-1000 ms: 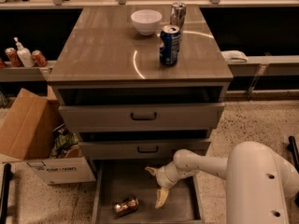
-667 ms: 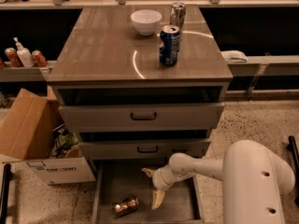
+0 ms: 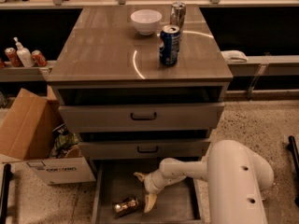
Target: Pick orange can from bottom drawer and place on counter
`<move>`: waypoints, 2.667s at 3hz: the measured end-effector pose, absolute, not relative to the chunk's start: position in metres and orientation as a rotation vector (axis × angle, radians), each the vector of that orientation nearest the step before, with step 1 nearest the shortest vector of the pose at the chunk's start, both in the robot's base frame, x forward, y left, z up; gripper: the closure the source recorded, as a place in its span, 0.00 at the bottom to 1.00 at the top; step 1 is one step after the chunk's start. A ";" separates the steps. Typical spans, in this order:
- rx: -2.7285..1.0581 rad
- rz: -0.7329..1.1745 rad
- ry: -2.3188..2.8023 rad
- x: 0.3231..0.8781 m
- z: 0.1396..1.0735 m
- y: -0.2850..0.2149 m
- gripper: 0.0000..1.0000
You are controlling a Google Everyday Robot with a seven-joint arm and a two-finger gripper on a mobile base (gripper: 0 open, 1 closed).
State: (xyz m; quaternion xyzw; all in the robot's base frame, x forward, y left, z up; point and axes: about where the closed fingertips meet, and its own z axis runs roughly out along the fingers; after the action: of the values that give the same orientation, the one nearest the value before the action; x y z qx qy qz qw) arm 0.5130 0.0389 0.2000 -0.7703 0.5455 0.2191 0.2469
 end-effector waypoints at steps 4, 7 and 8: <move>-2.144 0.632 1.413 0.524 0.137 0.085 0.00; -2.202 0.665 1.371 0.513 0.121 0.101 0.00; -2.218 0.669 1.366 0.508 0.117 0.104 0.15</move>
Offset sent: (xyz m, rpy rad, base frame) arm 0.0209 0.0429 -0.0513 0.0429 -0.0254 0.0382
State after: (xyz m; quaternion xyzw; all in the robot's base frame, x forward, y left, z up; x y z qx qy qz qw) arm 0.5079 0.1044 0.1173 -0.8038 0.4949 0.2426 0.2241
